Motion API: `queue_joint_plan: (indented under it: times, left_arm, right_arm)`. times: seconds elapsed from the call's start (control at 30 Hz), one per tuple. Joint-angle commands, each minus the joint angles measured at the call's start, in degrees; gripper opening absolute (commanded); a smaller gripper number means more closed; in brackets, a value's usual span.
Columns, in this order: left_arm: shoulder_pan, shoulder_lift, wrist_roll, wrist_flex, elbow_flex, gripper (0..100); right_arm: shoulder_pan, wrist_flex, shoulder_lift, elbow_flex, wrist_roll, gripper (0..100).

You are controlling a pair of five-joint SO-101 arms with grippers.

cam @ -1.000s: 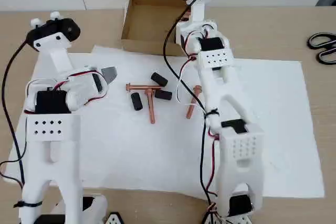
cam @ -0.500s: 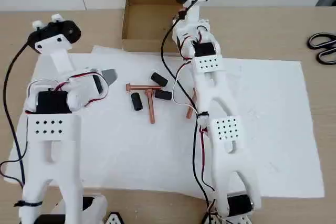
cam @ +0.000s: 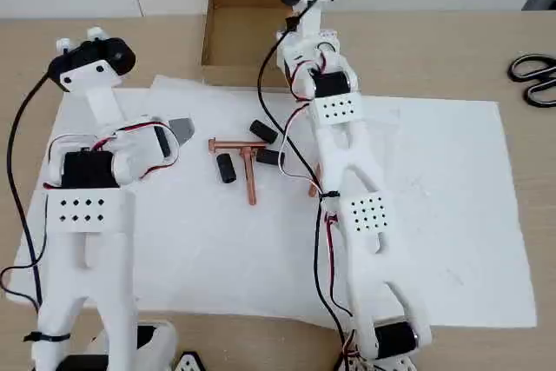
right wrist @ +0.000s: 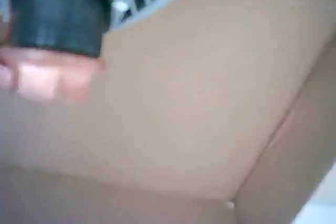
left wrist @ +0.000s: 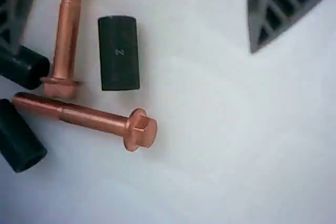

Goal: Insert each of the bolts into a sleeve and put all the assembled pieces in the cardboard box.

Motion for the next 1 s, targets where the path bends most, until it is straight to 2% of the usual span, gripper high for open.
queue_joint_plan:
  times: [0.0,0.97]
  left_arm:
    - [0.1,-1.2,-0.4,-1.2,-0.4,27]
    - [0.1,-1.2,-0.4,-1.2,-0.4,27]
  right_arm:
    - [0.1,-5.3,0.9,-0.7,0.4,0.4]
    - [0.3,-1.1,2.8,-0.9,0.4,1.7]
